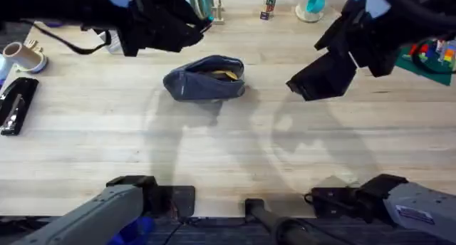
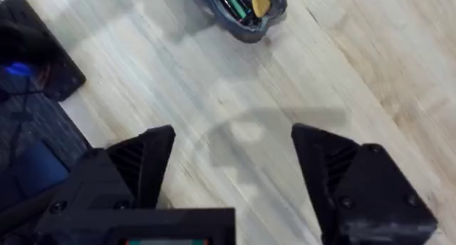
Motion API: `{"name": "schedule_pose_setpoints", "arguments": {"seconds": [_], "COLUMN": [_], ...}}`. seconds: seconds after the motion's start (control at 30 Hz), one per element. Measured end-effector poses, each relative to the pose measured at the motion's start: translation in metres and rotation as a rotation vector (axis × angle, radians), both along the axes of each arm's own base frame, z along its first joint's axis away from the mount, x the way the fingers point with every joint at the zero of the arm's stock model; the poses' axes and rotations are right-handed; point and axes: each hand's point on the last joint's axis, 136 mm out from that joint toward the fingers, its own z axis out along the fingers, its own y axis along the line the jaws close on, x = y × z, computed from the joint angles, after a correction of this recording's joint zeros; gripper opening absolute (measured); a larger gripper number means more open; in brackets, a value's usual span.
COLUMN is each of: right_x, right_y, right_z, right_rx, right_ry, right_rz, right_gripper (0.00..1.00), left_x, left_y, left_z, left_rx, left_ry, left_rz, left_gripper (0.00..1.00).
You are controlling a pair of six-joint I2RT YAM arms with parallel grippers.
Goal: Unzip the bag, pick up the pens from the table one at a time and place them inside, then zip the bag closed.
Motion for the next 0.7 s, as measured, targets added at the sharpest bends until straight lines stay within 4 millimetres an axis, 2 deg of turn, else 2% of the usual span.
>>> {"name": "schedule_pose_setpoints", "arguments": {"seconds": [0.27, 0.43, 0.7], "right_x": [0.0, 0.0, 0.0], "right_y": [0.0, 0.0, 0.0], "right_z": [0.0, 0.0, 0.0], "right_rx": [0.0, 0.0, 0.0], "right_ry": [0.0, 0.0, 0.0], "right_rz": [0.0, 0.0, 0.0], "right_gripper": [0.996, 0.996, 0.996], "left_x": [0.009, 0.007, 0.015], "left_y": [-0.002, -0.015, -0.029], "left_z": [-0.013, -0.022, -0.055], "left_rx": [0.002, 0.023, 0.125], "left_ry": [0.049, 0.071, 0.144], "left_rz": [-0.008, -0.051, -0.089], "left_gripper": [0.041, 0.041, 0.041]}}
